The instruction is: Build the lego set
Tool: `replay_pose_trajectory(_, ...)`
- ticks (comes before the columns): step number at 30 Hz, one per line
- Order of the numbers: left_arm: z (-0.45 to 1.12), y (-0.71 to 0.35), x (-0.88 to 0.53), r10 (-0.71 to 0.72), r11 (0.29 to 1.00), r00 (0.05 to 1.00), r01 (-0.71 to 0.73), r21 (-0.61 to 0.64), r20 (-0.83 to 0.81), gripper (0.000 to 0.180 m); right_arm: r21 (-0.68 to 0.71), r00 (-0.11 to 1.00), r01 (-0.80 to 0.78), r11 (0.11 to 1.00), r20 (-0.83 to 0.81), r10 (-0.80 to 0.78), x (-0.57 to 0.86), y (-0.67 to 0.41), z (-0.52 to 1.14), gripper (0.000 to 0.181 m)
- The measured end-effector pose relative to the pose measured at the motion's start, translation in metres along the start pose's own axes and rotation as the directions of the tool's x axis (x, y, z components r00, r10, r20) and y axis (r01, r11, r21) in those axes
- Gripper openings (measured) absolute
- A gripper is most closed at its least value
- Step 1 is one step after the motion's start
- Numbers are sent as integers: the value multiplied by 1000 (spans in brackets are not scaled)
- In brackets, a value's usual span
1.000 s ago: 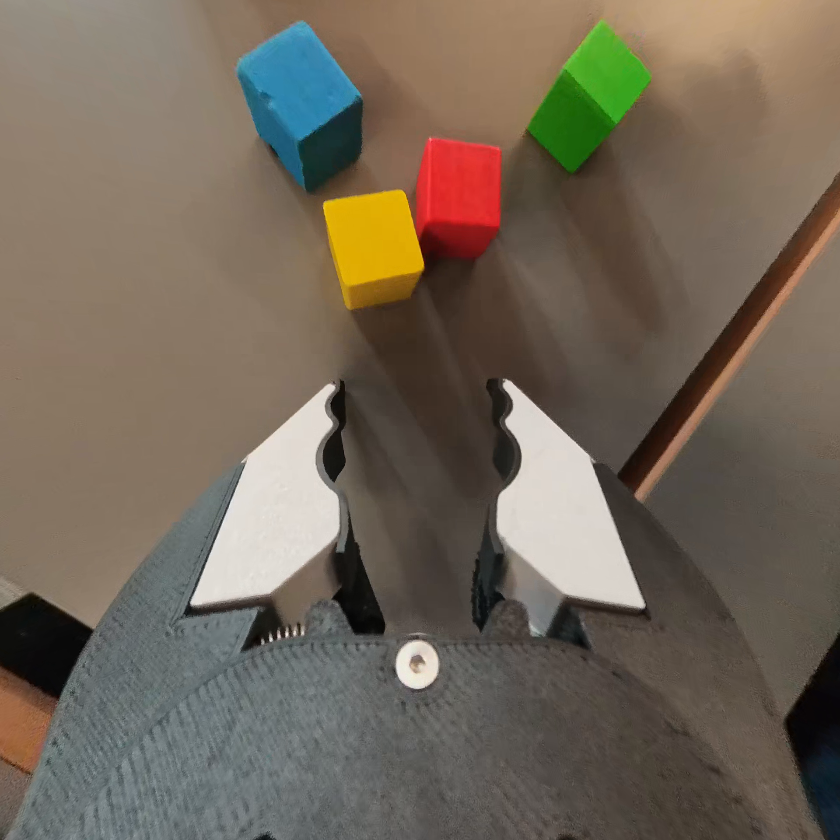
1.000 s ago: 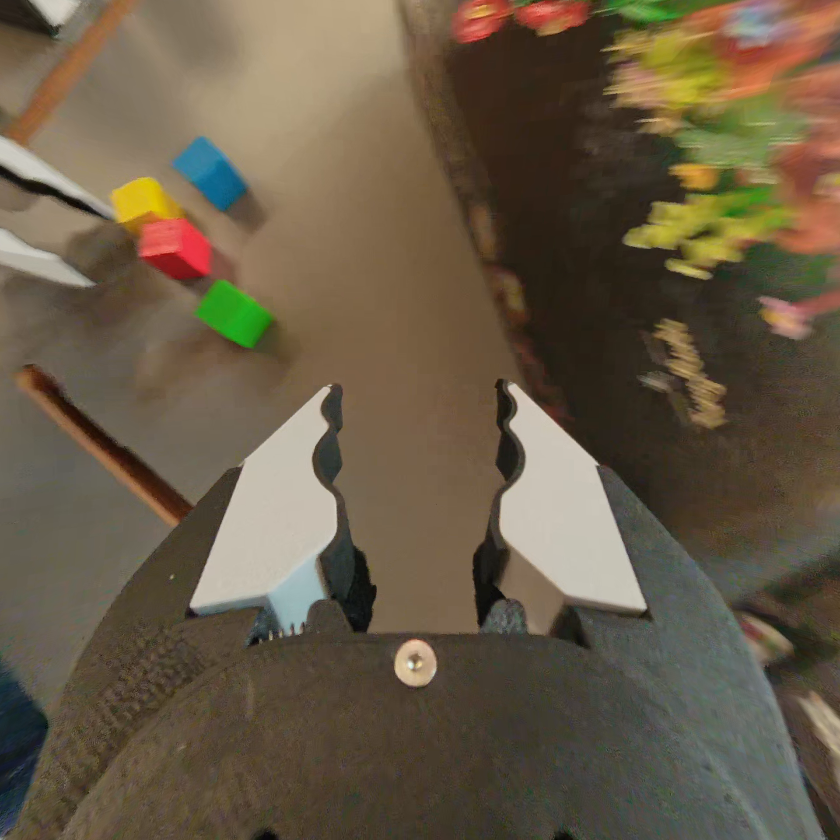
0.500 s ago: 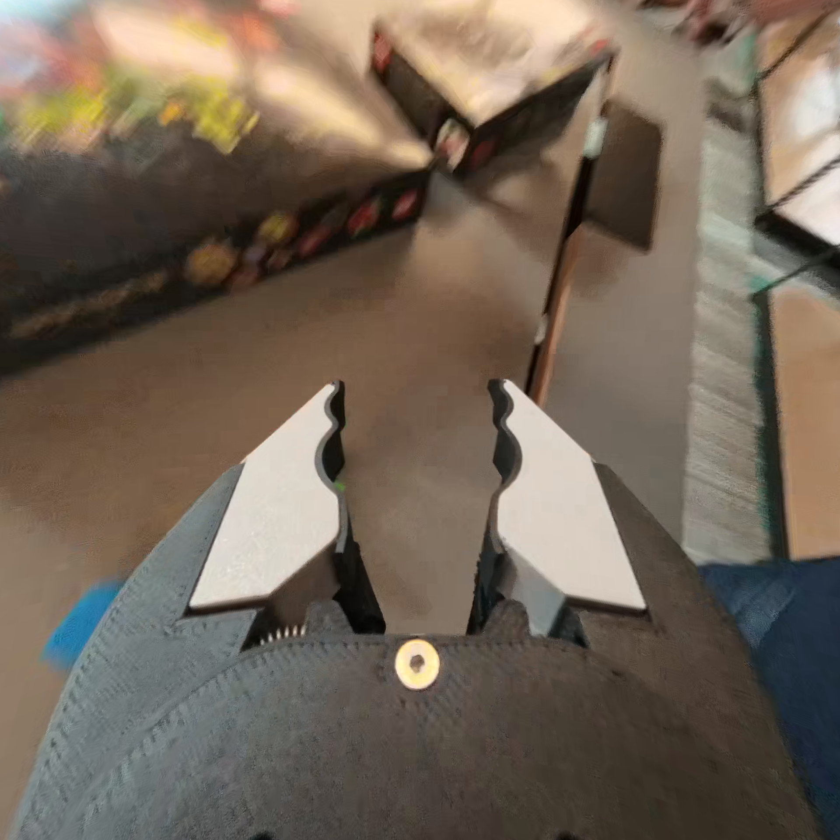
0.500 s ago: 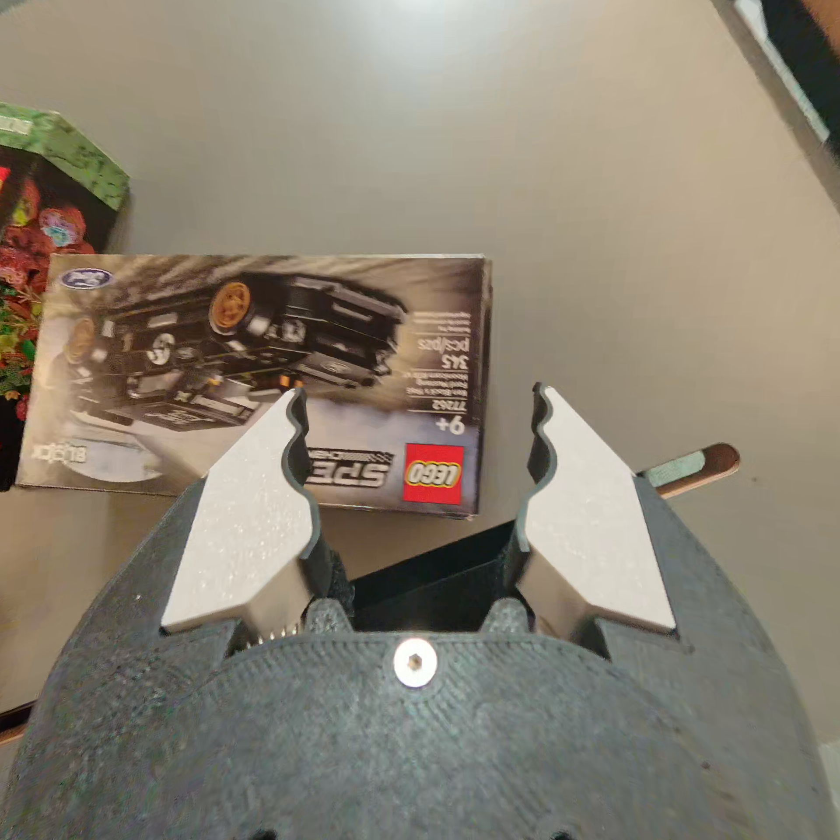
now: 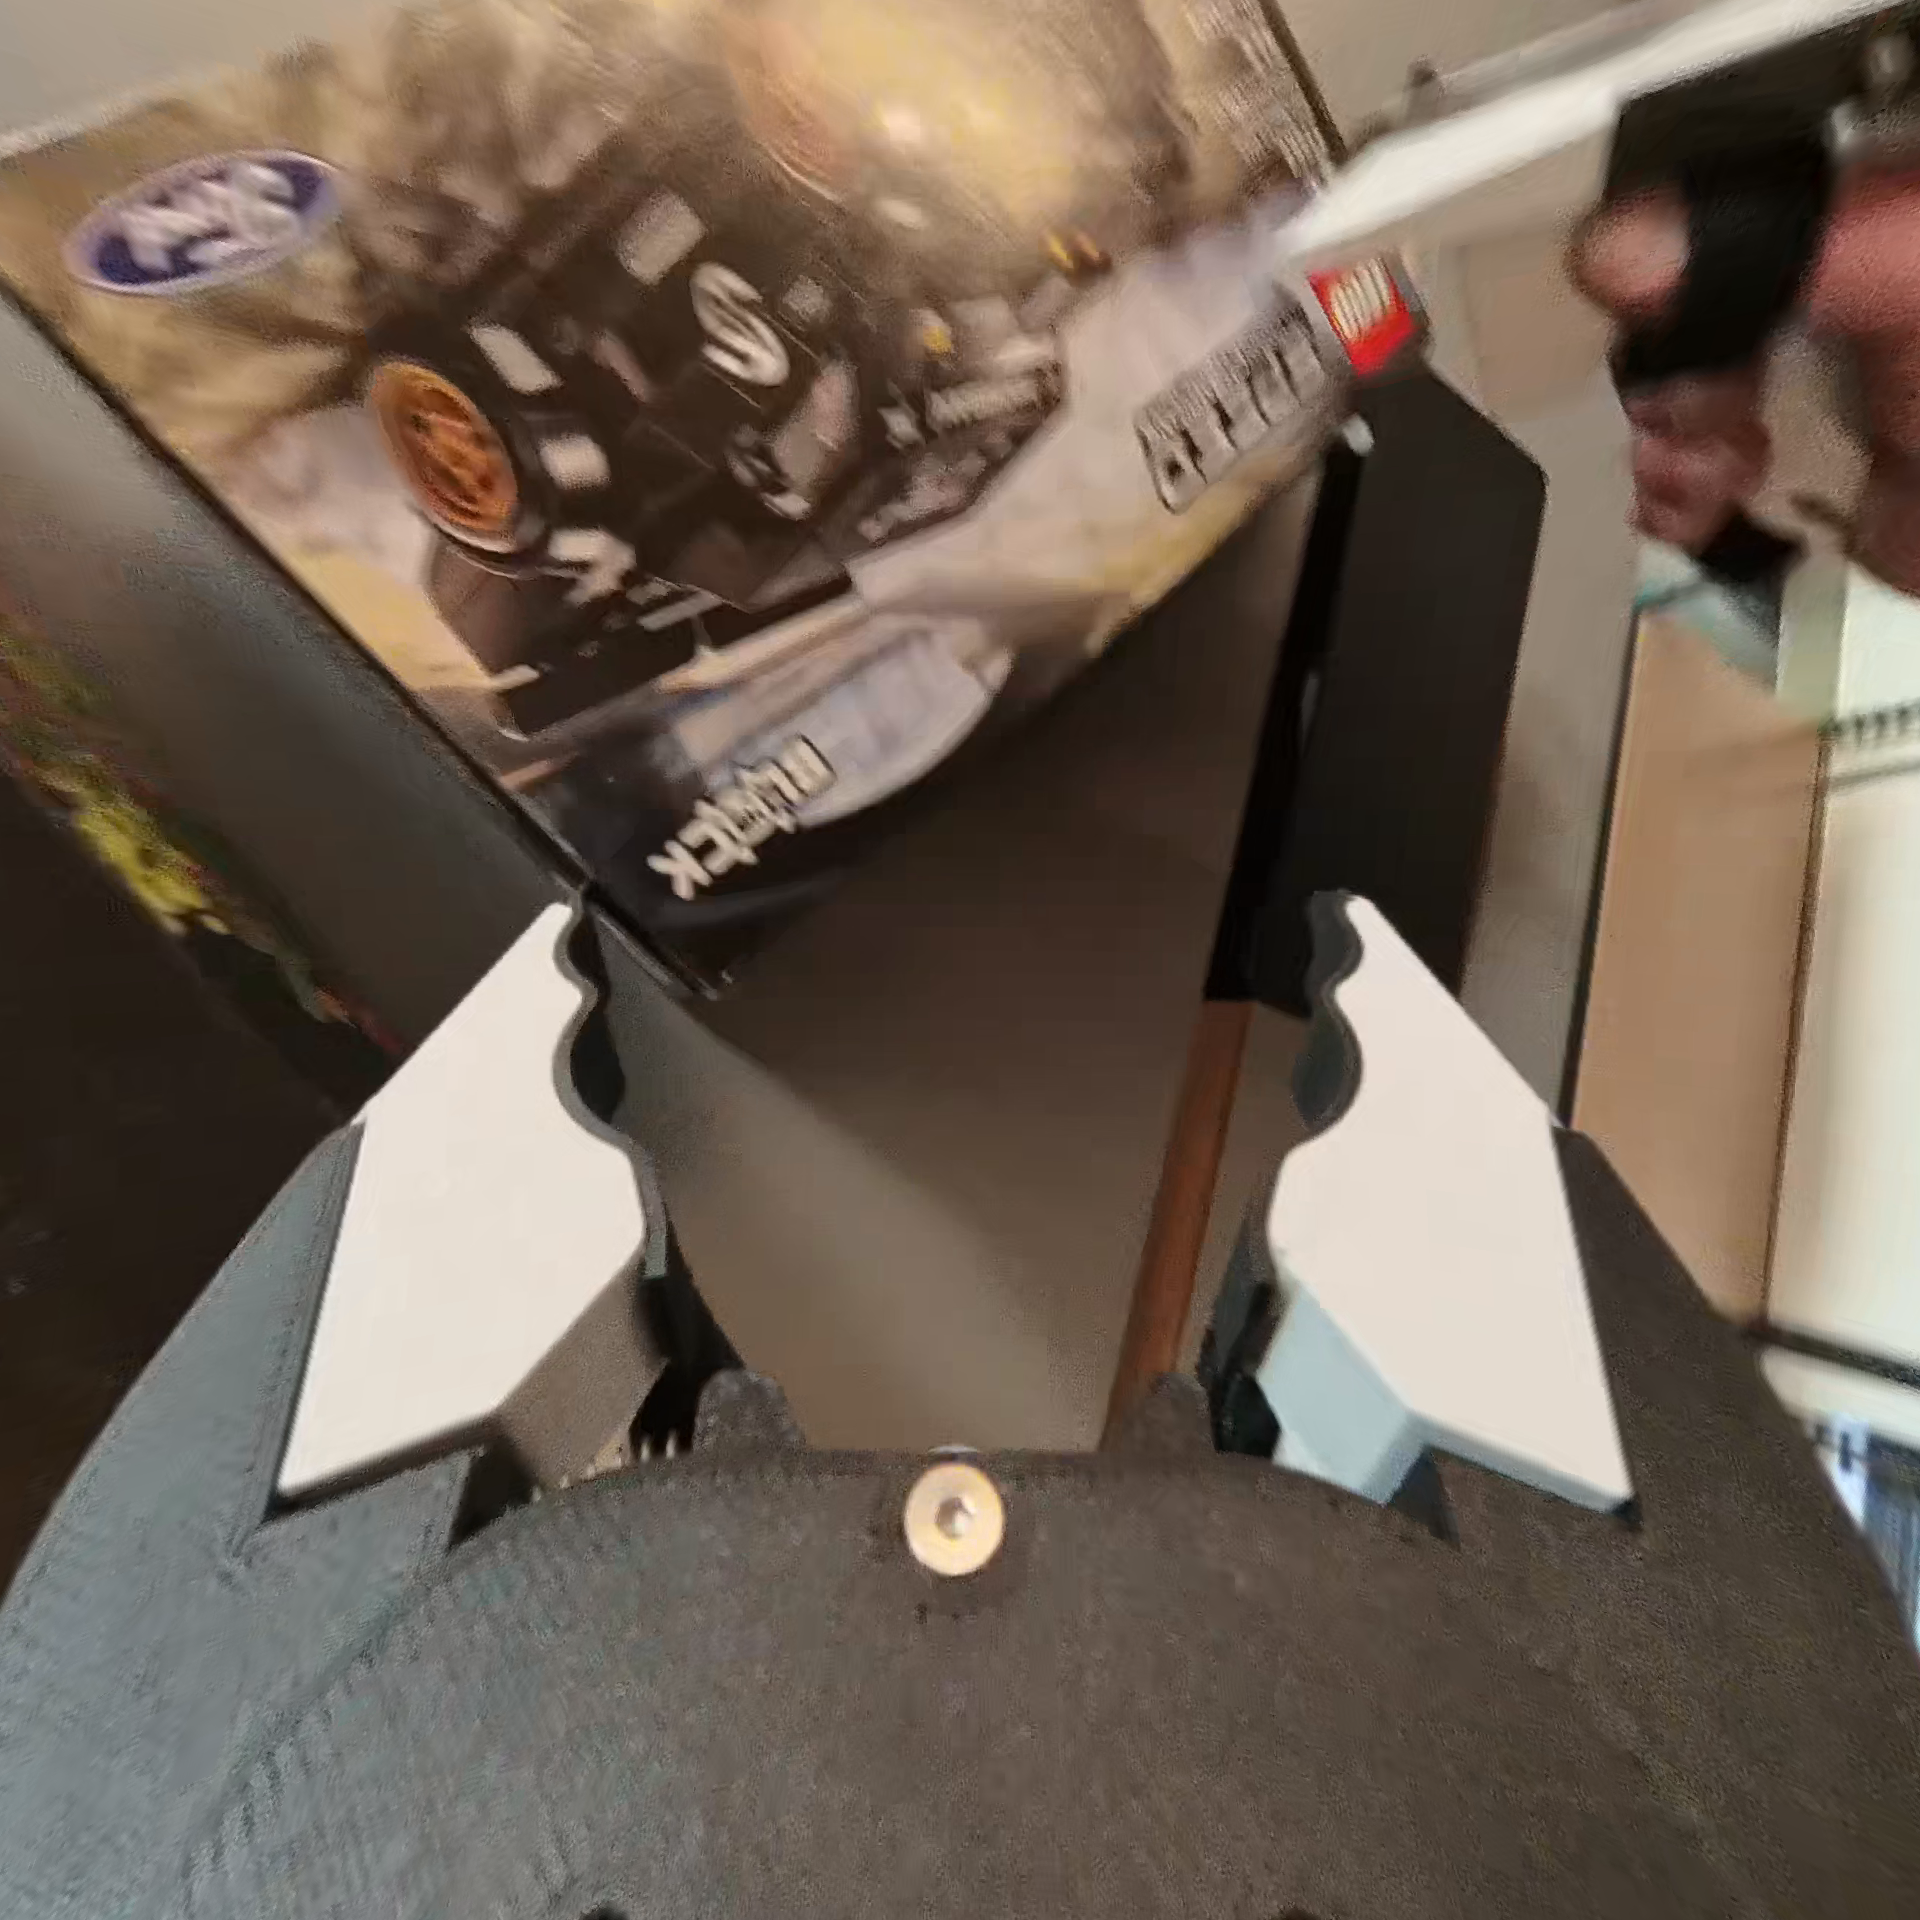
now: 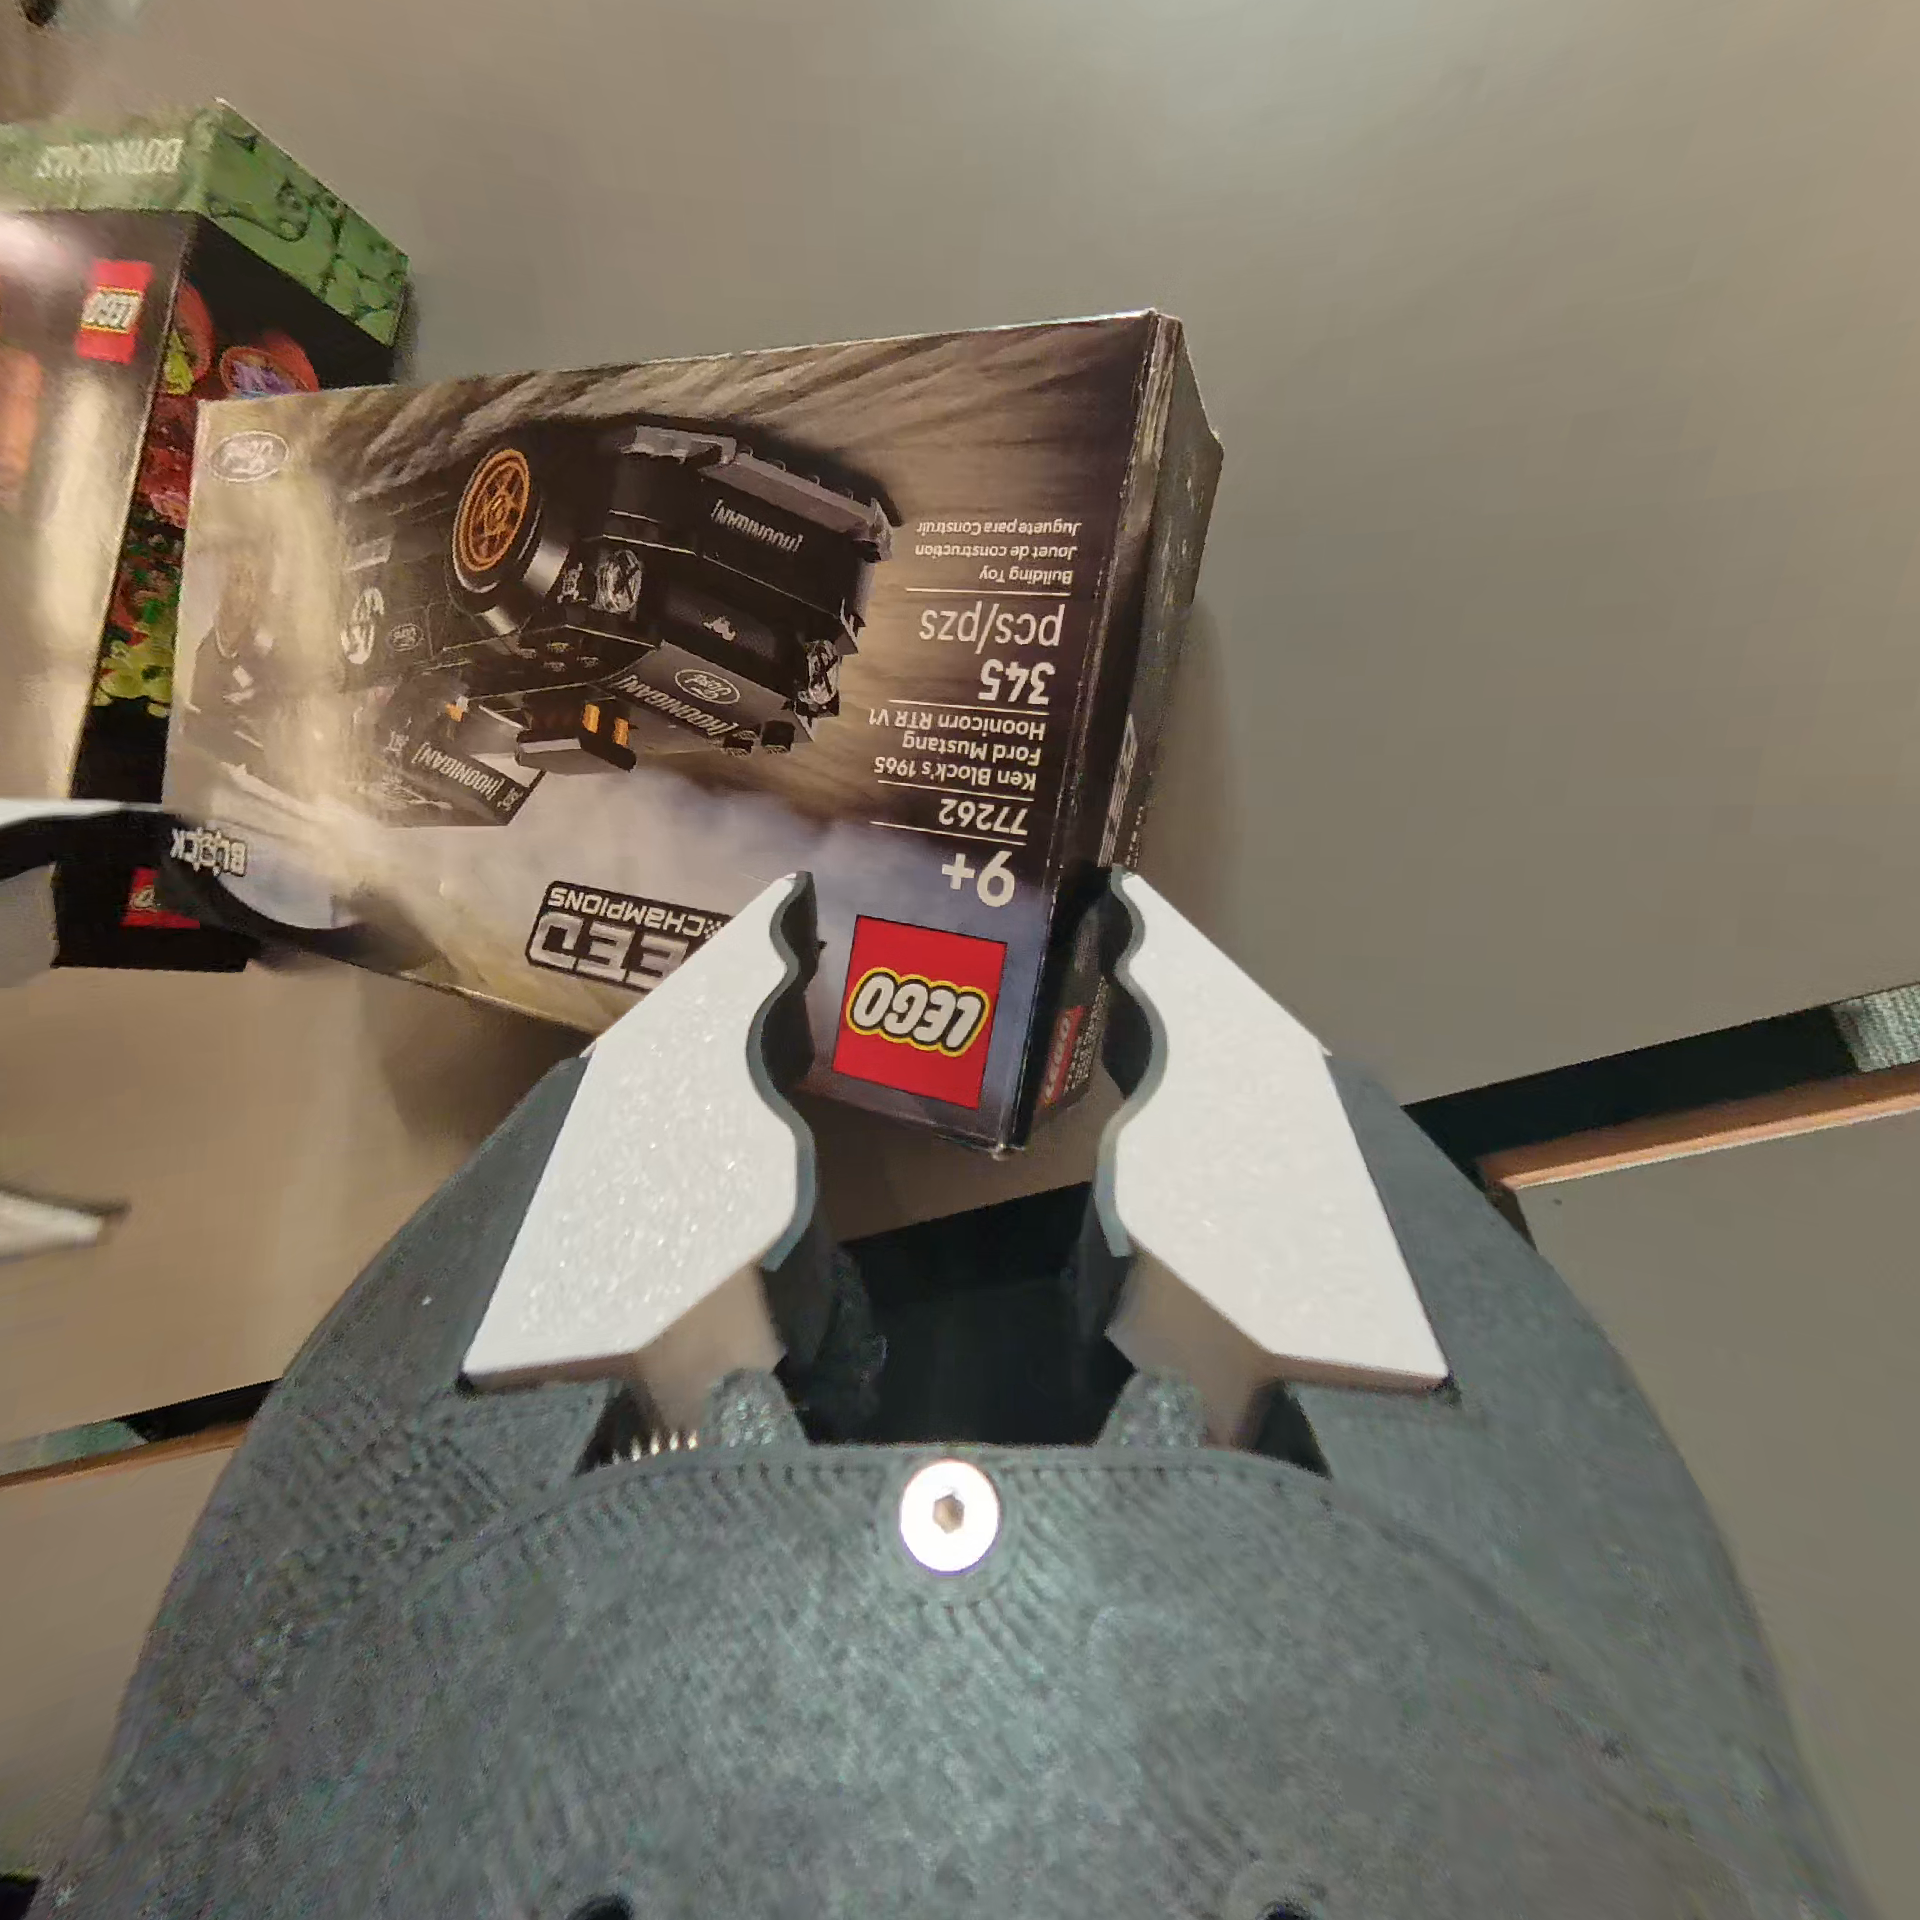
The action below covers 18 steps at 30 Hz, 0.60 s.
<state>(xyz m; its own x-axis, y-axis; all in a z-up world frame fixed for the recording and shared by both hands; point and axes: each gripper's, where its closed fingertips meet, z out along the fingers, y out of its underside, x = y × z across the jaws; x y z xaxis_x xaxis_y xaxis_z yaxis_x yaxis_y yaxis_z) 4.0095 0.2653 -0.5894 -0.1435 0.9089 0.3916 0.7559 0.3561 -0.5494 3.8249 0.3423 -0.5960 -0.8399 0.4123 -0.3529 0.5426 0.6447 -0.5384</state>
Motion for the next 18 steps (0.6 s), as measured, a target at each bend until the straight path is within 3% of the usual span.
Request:
replay_pose_trajectory(4, 10, -15, -18, -154, 987, 985, 158, 38, -80, 129, -11, 999, 36, 999, 30, -36, -5, 1, 1, 62)
replay_pose_trajectory(6, 10, -28, -19, -146, 986, 982, 154, 59, -122, 140, 9, 998, -11, 1000, 62, 10, -4, 0, 3, 65)
replay_pose_trajectory(8, 11, -31, -23, -151, 986, 981, 158, 50, -122, 137, 27, 996, -40, 999, 77, 38, -2, 0, 1, 59)
replay_pose_trajectory(10, 12, -33, -17, -164, 984, 977, 172, 43, -136, 148, 26, 998, -3, 1000, 66, 1, -7, 2, 0, 60)
replay_pose_trajectory(18, -5, -22, 12, -172, 981, 970, 185, 65, -171, 145, 135, 992, -114, 984, 63, 106, -16, 12, -34, 57)
